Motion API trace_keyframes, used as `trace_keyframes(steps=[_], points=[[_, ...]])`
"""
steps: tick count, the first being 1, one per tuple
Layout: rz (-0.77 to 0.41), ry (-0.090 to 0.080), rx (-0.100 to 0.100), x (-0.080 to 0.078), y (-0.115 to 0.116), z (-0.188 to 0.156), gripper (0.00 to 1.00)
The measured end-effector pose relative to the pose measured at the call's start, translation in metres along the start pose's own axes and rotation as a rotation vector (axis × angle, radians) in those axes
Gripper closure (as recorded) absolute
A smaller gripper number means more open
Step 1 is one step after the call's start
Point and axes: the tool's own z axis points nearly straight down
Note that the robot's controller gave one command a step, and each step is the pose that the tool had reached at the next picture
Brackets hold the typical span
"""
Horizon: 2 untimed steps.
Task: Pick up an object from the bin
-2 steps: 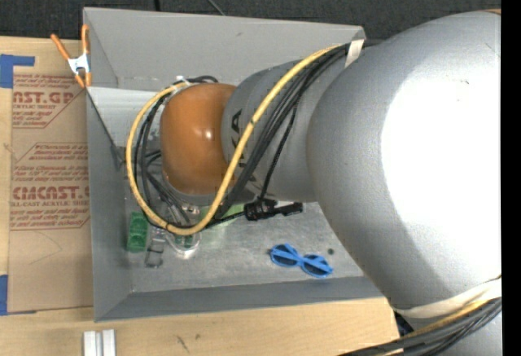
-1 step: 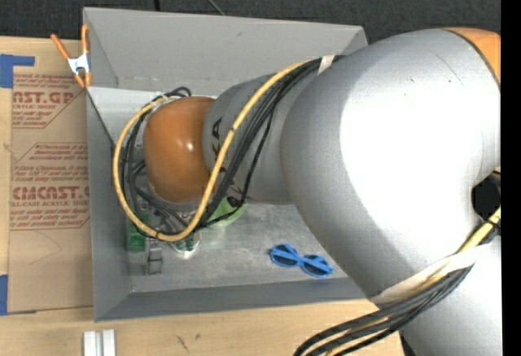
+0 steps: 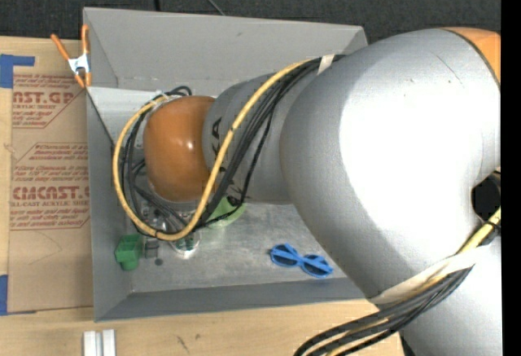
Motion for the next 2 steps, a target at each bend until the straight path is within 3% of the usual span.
trace_keyframes(steps=[1, 2], points=[[-0.006, -0.005, -0.002, 0.003, 0.000, -0.049, 1.00], [-0.011, -0.008, -0.004, 0.021, 0.000, -0.123, 1.00]])
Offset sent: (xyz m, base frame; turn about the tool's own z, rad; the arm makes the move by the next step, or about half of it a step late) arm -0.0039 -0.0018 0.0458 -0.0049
